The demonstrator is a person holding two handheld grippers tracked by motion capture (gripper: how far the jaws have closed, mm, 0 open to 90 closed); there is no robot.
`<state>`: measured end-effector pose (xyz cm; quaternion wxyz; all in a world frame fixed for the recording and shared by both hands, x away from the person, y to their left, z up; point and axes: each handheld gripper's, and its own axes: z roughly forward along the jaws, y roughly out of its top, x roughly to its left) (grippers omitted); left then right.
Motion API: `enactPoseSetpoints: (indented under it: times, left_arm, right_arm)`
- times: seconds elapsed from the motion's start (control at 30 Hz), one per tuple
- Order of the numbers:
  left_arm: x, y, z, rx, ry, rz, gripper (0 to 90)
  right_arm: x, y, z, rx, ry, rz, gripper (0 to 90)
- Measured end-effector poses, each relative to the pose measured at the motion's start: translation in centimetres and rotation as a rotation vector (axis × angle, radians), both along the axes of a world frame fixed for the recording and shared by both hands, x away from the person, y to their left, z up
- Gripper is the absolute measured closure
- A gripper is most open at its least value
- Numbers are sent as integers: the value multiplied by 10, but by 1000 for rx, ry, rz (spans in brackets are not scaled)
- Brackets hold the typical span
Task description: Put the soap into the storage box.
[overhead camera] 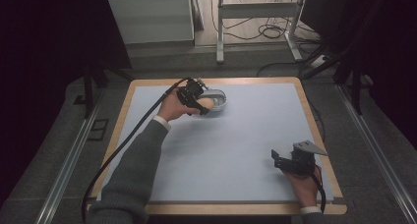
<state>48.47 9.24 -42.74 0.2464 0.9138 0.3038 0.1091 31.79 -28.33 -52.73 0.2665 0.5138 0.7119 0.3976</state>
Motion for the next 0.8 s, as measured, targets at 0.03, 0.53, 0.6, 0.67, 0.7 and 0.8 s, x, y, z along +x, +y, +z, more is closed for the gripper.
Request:
enactPoseSetpoints:
  times: [0.03,0.53,0.6,0.67,0.7,0.8]
  left_arm:
    - [1,0,0,2,1,-3,328]
    - [19,-2,-6,0,6,7,328]
    - [21,-3,-6,-1,7,6,328]
    - [24,-4,-7,-1,10,6,328]
    - [25,-5,-7,-1,12,5,328]
    - [28,-7,-7,0,12,5,328]
  right_arm:
    - [0,0,0,-1,0,0,107]
    - [0,0,0,2,1,2,107]
    - [0,0,0,3,0,2,107]
    - [0,0,0,5,2,1,107]
    - [0,0,0,5,2,1,107]
    - [0,0,0,4,2,2,107]
